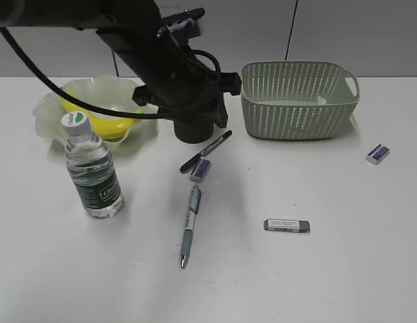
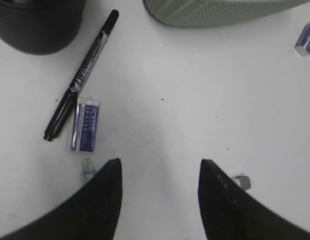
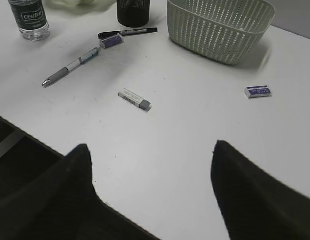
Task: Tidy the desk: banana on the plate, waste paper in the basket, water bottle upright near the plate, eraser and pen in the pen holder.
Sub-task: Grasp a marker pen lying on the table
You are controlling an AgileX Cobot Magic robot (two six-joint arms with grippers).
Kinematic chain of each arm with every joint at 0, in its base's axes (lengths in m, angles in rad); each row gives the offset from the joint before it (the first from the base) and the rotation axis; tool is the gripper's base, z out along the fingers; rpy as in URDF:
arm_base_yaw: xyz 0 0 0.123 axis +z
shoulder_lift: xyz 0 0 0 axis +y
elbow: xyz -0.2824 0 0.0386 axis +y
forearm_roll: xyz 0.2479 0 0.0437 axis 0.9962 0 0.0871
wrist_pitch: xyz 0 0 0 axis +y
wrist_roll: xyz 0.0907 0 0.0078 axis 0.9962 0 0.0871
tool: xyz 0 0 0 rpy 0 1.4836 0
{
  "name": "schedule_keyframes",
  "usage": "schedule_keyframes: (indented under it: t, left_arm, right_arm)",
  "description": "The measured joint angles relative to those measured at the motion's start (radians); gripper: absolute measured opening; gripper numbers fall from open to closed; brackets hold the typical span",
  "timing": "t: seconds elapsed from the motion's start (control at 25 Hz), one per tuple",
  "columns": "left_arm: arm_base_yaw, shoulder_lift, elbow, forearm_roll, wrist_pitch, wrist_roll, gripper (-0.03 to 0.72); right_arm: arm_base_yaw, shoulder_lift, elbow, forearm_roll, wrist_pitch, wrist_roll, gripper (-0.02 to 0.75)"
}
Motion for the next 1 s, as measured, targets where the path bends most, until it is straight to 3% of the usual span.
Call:
schedule_keyframes:
  t: [0.08,0.2,0.36,0.64,1.0]
  left_arm:
    - [0.000,0.000,0.000,0.023,0.000,0.100,0.374]
    - [0.000,0.000,0.000,0.081,-0.002,0.159,0.374]
    - [0.000,0.000,0.000,0.141,-0.008,0.169,0.374]
    - [0.000,0.009,-0.019,0.153,-0.039,0.176,0.374]
    - [0.000,0.143,-0.223,0.160,0.150,0.180,0.374]
  right_arm:
    - [0.000,0.000,0.000,0.000,0.000,0.000,0.583]
    - [0.000,0.000,0.000,0.000,0.000,0.000,0.583]
    - [0.000,0.000,0.000,0.000,0.000,0.000,0.583]
    - [0.000,0.000,0.000,0.000,0.000,0.000,0.583]
    - [0.000,0.000,0.000,0.000,0.000,0.000,0.583]
